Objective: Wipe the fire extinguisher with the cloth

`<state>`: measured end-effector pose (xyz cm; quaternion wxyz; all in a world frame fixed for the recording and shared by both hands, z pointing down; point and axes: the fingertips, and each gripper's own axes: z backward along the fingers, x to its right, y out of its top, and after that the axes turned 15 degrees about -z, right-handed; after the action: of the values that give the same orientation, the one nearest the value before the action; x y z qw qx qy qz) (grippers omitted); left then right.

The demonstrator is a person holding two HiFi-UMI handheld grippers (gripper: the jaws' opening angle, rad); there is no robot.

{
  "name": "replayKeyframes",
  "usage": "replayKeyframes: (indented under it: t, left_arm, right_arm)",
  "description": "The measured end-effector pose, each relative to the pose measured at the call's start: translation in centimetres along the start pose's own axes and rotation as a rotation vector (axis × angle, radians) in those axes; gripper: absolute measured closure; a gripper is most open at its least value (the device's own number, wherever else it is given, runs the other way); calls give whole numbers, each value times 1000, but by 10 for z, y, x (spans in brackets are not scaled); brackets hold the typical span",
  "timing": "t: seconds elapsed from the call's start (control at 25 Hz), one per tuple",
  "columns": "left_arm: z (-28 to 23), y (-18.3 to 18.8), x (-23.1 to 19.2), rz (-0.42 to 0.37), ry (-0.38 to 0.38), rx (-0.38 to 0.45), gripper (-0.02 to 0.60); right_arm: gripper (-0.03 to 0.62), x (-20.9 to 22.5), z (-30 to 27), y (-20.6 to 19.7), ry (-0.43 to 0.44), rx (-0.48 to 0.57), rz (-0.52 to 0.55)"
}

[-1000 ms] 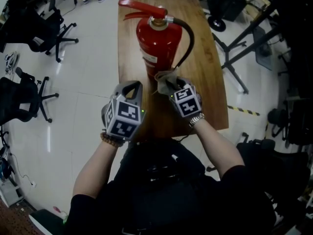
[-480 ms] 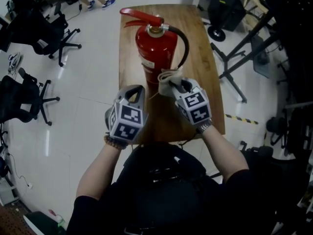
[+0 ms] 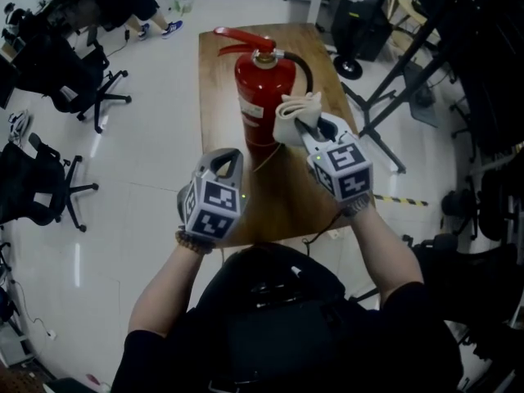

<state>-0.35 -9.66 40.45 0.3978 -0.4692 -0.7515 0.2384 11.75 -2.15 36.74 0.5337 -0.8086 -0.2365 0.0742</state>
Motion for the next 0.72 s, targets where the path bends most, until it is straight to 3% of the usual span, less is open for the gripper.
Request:
replayKeyframes:
  t: [0.24, 0.44, 0.72]
  left_arm:
    - [16, -9, 2, -12, -6, 23, 581]
    - [27, -7, -2, -8, 13, 38, 581]
    - [20, 3, -5, 19, 51, 30, 581]
  right_arm:
    - [479, 3, 17, 63, -57, 71, 87]
    - [479, 2, 15, 104, -49, 94, 107]
    - [477, 10, -10, 121, -20, 41, 169]
